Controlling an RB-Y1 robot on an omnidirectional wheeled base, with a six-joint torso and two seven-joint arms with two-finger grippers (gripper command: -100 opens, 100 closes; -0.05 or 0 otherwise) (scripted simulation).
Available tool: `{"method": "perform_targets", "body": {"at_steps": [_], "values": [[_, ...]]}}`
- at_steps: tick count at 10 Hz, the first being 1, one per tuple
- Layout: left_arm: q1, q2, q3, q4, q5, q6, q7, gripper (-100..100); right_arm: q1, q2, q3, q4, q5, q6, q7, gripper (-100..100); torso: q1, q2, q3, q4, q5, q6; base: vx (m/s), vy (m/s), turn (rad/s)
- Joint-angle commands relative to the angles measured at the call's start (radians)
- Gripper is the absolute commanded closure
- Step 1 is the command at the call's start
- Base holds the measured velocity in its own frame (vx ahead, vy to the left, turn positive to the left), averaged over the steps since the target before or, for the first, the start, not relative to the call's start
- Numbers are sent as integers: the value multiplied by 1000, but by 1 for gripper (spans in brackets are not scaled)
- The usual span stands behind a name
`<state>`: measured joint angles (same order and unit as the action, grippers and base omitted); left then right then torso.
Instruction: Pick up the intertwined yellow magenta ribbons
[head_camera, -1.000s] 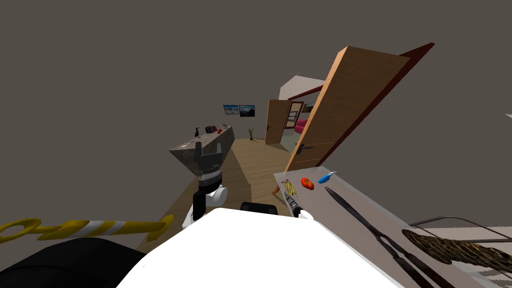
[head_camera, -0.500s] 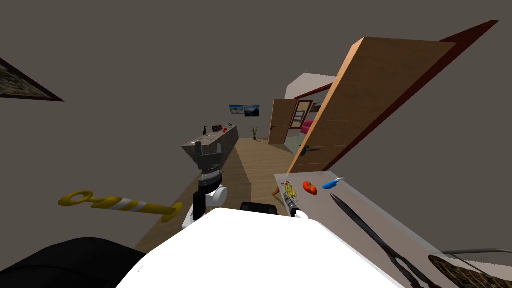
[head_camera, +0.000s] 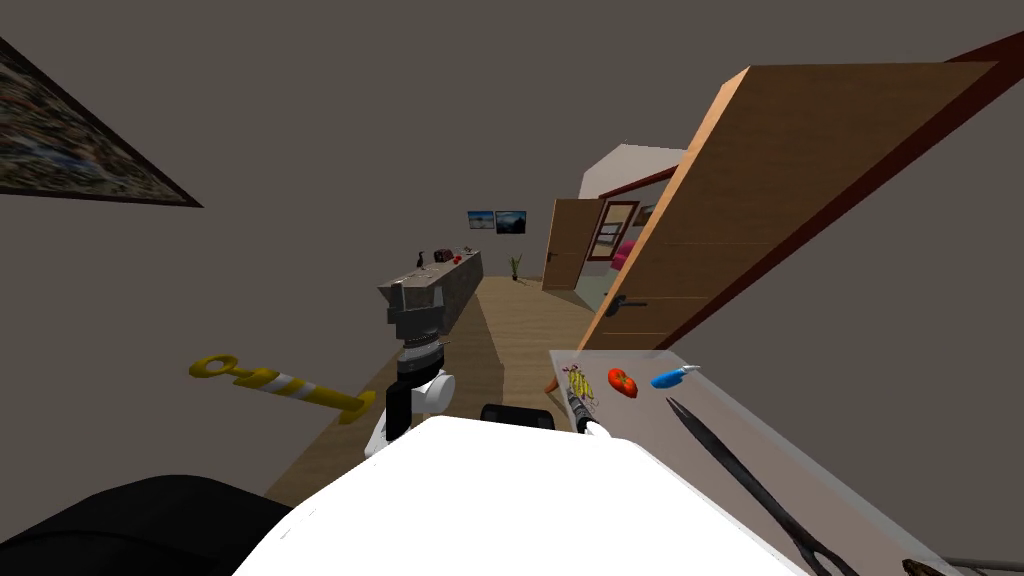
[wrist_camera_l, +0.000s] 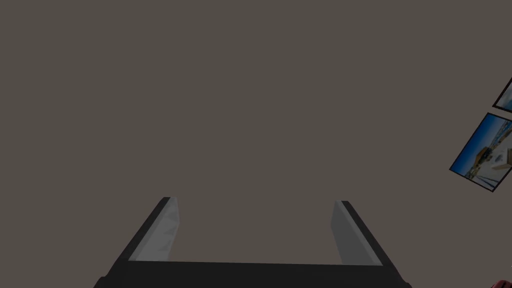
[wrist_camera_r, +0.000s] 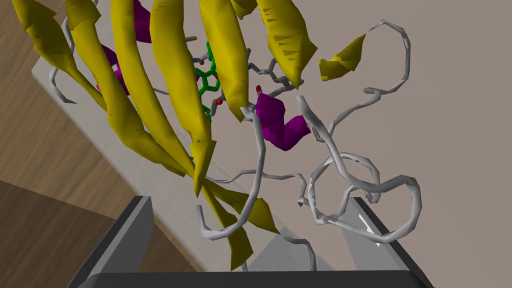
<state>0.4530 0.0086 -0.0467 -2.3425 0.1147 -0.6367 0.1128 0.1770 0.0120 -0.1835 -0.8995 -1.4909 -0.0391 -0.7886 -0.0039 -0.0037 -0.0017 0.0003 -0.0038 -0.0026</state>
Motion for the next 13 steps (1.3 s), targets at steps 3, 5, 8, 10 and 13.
{"method": "perform_targets", "body": {"at_steps": [3,5,8,10,13], "values": [[0,0,0,0,0,0,0,0,13,-4,79,2,-22,-95,-64,-100,0,-1,0,0,-1,-2,-11,-47,151],[0,0,0,0,0,0,0,0,24,2,130,3,-31,-163,-114,-100,-4,-2,-1,1,-4,-4,-39,-93,242],[0,0,0,0,0,0,0,0,34,8,182,4,-41,-239,-164,-100,-7,-4,-2,0,-5,-3,-33,-86,143],[0,0,0,0,0,0,0,0,45,15,233,5,-50,-302,-214,-100,-4,-6,-3,0,-6,-5,-26,-62,227],[0,0,0,0,0,0,0,0,56,21,285,6,-59,-376,-264,-100,-3,-6,-3,0,-6,-5,-31,-51,147]]}}
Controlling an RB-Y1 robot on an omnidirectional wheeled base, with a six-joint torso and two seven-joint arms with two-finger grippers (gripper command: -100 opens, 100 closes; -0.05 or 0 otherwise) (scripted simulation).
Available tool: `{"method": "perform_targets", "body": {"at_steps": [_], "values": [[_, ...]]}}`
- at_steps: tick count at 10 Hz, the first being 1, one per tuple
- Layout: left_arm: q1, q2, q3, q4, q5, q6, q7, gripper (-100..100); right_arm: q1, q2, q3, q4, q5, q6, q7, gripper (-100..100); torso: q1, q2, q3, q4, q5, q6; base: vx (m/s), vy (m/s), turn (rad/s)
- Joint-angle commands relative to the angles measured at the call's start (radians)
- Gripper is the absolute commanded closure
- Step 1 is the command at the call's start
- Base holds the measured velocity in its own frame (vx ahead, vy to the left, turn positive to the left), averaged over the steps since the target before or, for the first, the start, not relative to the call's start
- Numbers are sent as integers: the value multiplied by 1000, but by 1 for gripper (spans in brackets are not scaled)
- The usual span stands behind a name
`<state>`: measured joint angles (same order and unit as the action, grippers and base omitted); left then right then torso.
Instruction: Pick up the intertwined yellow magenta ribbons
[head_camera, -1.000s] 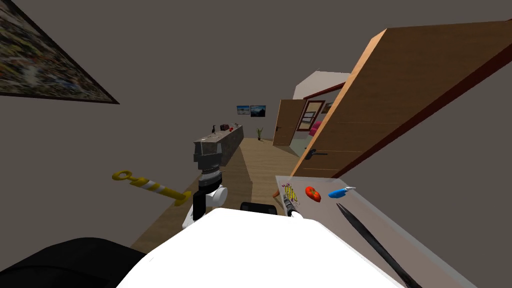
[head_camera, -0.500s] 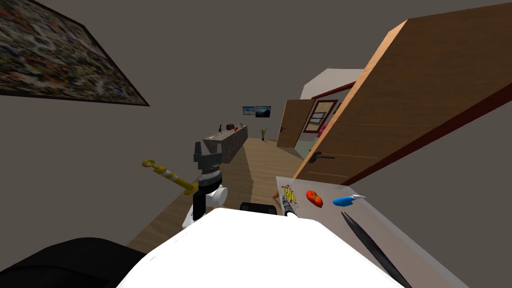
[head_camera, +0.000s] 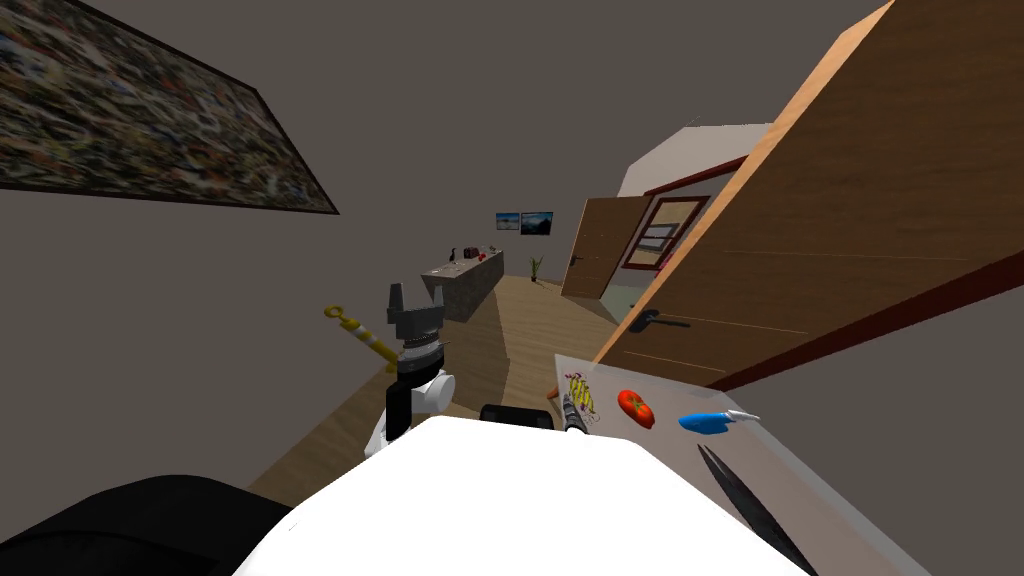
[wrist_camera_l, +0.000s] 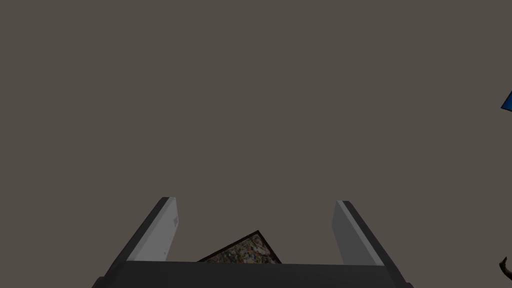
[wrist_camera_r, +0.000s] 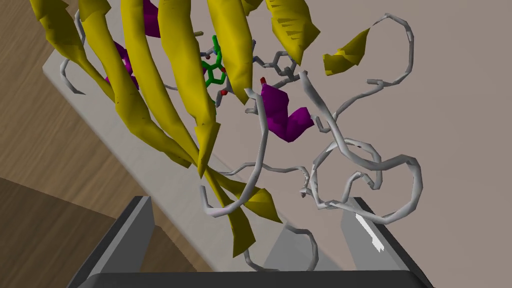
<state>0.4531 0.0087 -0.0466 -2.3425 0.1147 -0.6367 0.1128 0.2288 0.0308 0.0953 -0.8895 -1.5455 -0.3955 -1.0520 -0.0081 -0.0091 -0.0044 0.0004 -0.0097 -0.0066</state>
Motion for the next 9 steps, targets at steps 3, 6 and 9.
{"method": "perform_targets", "body": {"at_steps": [3,6,9], "values": [[0,0,0,0,0,0,0,0,15,9,57,-4,-14,-98,-50,-100,-2,0,0,0,0,0,-35,-78,145],[0,0,0,0,0,0,0,0,15,10,55,-6,-14,-87,-47,100,4,-3,-2,-1,1,0,-3,-4,-2],[0,0,0,0,0,0,0,0,15,10,55,-5,-14,-86,-47,100,4,-3,-2,-1,1,1,0,0,0]]}}
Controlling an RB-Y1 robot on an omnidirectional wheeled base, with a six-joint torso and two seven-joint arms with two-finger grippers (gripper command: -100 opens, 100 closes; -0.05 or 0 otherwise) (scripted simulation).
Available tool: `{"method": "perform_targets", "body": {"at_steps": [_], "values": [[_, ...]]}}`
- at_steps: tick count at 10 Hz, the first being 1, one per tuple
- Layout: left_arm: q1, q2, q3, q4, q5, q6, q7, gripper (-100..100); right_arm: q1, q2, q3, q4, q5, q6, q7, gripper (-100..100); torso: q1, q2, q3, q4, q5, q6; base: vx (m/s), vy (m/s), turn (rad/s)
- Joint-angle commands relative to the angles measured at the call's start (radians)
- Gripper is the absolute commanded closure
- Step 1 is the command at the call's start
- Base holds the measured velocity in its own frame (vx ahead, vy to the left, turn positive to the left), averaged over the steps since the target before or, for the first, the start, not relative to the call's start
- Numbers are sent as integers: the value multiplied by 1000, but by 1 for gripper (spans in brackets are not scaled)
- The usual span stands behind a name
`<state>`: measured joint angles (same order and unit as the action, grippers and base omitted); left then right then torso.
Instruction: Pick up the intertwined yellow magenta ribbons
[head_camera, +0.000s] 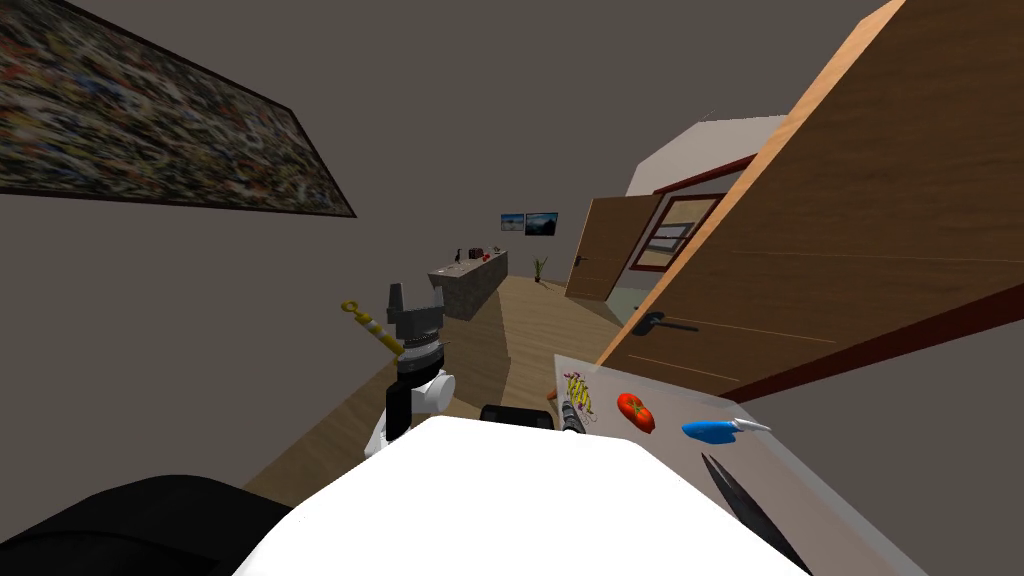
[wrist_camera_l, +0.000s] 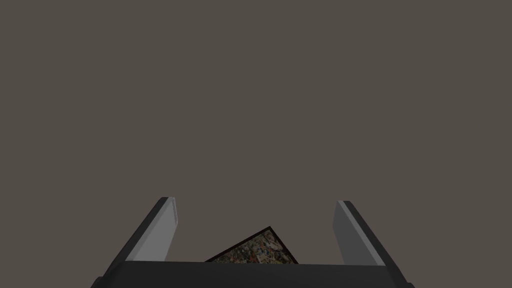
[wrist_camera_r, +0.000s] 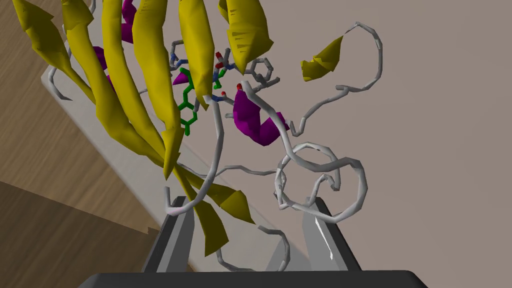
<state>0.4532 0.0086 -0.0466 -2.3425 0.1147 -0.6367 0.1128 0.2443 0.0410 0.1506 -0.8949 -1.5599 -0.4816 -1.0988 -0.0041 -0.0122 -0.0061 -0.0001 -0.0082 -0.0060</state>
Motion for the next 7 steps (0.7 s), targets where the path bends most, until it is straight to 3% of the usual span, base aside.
{"method": "perform_targets", "body": {"at_steps": [1,2,3,4,6,7], "values": [[0,0,0,0,0,0,0,0,0,0,0,0,0,0,0,0,0,0,0,0,0,0,0,0,0],[0,0,0,0,0,0,0,0,-12,-8,-50,1,10,50,46,100,0,0,0,0,0,0,51,56,-320],[0,0,0,0,0,0,0,0,-12,-8,-50,1,10,60,46,100,3,-2,-1,0,2,1,50,95,-176],[0,0,0,0,0,0,0,0,-22,-14,-93,0,19,94,88,100,6,-3,-2,-1,1,0,50,117,-333],[0,0,0,0,0,0,0,0,-22,-14,-101,0,19,132,96,100,6,-4,-3,-1,0,0,28,72,-60],[0,0,0,0,0,0,0,0,-33,-21,-148,-1,28,166,137,100,3,-3,-2,-1,-1,-1,37,65,-287]]}}
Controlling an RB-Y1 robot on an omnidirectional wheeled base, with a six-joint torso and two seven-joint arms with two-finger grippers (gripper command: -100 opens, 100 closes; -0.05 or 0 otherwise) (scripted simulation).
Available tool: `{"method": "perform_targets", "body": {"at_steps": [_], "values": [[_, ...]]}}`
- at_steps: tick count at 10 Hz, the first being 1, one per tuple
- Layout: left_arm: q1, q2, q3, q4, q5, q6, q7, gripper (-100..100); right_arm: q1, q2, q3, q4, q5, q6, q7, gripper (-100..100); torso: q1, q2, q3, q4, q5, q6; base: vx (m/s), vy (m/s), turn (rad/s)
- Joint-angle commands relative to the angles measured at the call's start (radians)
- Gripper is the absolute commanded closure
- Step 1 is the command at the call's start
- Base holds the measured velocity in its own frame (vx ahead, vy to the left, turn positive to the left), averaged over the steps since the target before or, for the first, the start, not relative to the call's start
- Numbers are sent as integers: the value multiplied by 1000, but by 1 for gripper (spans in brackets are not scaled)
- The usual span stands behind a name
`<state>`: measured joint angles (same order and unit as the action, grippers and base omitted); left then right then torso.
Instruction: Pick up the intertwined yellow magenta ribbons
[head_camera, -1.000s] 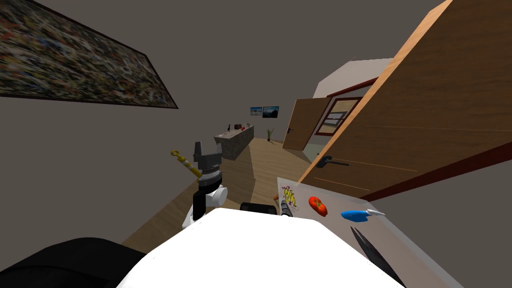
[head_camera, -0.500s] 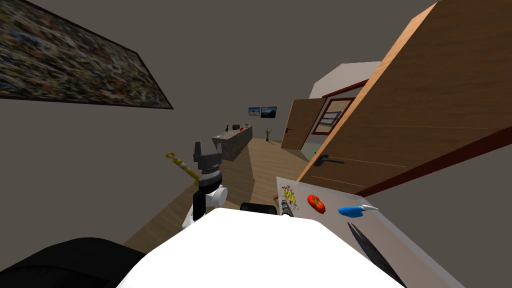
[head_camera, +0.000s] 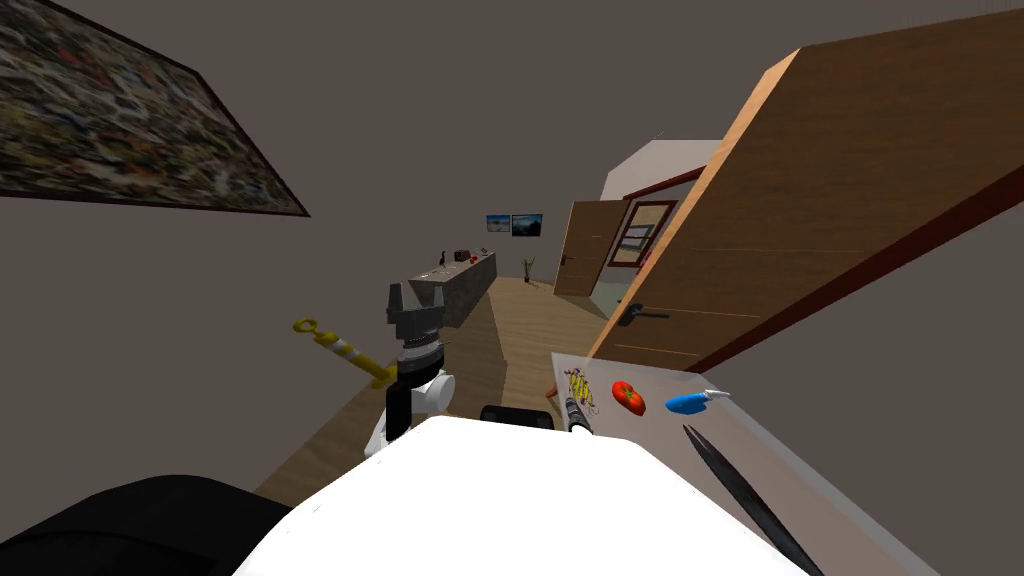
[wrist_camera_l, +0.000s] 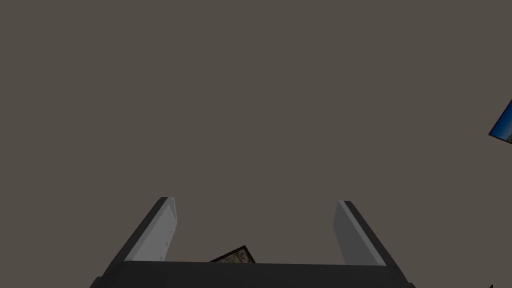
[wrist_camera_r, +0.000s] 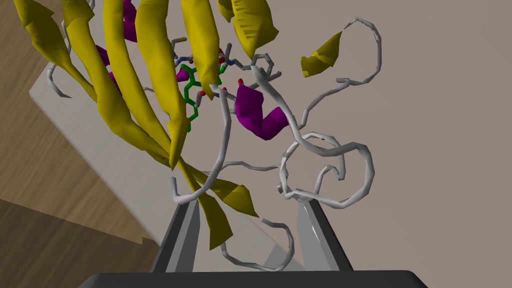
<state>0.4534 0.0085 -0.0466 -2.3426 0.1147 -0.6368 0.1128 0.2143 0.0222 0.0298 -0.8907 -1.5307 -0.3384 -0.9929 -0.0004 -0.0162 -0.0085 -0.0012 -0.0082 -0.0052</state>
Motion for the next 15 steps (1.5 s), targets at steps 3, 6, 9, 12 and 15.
{"method": "perform_targets", "body": {"at_steps": [3,6,9,12,15], "values": [[0,0,0,0,0,0,0,0,-14,-8,-80,-6,9,97,86,100,-1,0,0,1,-2,-2,24,55,-157],[0,0,0,0,0,0,0,0,-24,-15,-129,-7,18,167,132,100,0,0,1,1,-2,-3,22,61,-131],[0,0,0,0,0,0,0,0,-35,-21,-183,-8,28,243,189,100,0,0,1,1,-2,-4,25,61,-161],[0,0,0,0,0,0,0,0,-45,-27,-237,-8,37,321,240,100,1,1,1,2,-1,-4,18,68,-154],[0,0,0,0,0,0,0,0,-45,-27,-226,-8,37,348,233,100,1,2,2,3,-1,-4,7,42,-42]]}}
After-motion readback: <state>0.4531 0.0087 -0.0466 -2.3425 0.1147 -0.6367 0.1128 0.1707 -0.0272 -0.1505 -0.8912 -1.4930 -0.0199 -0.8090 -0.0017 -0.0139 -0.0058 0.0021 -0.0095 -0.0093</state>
